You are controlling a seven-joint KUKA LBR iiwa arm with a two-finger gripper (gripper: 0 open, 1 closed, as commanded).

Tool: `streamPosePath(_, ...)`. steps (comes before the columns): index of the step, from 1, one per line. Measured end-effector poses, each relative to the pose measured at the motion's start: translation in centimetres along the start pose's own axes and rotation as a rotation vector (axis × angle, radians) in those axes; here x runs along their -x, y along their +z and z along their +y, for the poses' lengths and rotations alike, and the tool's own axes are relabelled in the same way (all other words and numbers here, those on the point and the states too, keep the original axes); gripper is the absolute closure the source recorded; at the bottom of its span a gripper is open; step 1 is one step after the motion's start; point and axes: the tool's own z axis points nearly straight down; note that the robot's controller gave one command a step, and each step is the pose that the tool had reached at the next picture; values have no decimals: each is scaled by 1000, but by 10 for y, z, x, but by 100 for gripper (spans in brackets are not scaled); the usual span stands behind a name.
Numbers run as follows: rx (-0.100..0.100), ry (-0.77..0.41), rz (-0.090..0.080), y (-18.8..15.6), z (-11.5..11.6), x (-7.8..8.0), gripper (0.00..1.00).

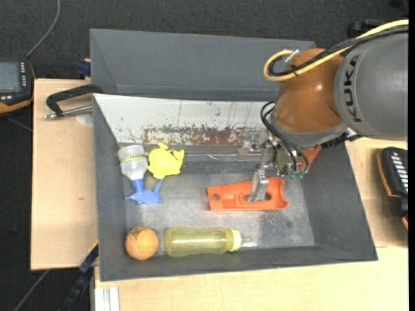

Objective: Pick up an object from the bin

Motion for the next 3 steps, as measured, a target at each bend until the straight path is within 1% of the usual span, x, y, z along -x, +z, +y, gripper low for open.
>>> streamPosePath(1, 0, 0, -8, -5, 0, 2, 0)
streamPosePath(2, 1, 24, -6, 59, -34, -9, 0)
streamPosePath(3, 0, 17, -3, 96, -43, -11, 0)
